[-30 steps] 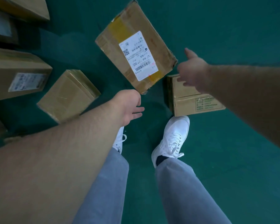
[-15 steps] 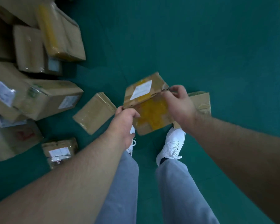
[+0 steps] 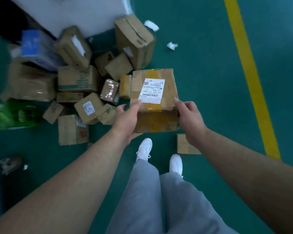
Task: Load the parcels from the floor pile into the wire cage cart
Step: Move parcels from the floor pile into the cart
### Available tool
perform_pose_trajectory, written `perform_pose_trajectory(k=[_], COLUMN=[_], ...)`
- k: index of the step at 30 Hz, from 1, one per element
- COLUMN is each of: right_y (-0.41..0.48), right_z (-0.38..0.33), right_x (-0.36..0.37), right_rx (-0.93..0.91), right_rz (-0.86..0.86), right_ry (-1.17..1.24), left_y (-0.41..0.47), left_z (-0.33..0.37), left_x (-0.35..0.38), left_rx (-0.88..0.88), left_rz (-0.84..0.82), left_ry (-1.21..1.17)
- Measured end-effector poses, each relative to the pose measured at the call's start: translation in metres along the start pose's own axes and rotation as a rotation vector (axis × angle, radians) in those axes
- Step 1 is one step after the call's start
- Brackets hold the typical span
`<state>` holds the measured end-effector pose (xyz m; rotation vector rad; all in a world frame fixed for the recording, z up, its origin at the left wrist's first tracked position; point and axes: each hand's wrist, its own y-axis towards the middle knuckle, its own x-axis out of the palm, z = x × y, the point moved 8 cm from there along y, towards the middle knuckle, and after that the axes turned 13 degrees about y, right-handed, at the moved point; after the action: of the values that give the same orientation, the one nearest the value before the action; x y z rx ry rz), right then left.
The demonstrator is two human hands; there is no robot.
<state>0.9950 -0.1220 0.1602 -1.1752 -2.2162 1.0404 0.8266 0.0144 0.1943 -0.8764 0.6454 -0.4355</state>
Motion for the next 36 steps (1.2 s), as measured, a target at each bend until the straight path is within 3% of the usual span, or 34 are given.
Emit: perform_pose_trajectory(k=[7,13,19,26,36], right_y=[-0.13,-0.224,-0.31,-0.444,-0.596], right_z=[-0.034,0.006,0.086,0.216,0.419], right_x=[0.064,0.137,0.222,0.344,0.48], right_rx=[-0.15,-0.174,-0.144,-0.234,-0.216], right_rz=[-0.19,-0.435,-0.579,-0.727,-1.006], right_ry=[-0.21,-0.426,-0.589,-0.724,-0.905], left_y=[-0.139,-0.195,-0.255,-0.327,-0.405], left_z=[-0.072,-0.162,-0.267,-0.434,-0.651], left_x=[-0.101,-0.187,-0.275,-0.386,-0.507], left_rx=[0.006,-0.028,-0.028,-0.067,-0.26], left_rz=[0.222,0.421,0.611,0.755,0.946], left_ry=[-0.217,-0.449,-0.675,-0.882,-1.012])
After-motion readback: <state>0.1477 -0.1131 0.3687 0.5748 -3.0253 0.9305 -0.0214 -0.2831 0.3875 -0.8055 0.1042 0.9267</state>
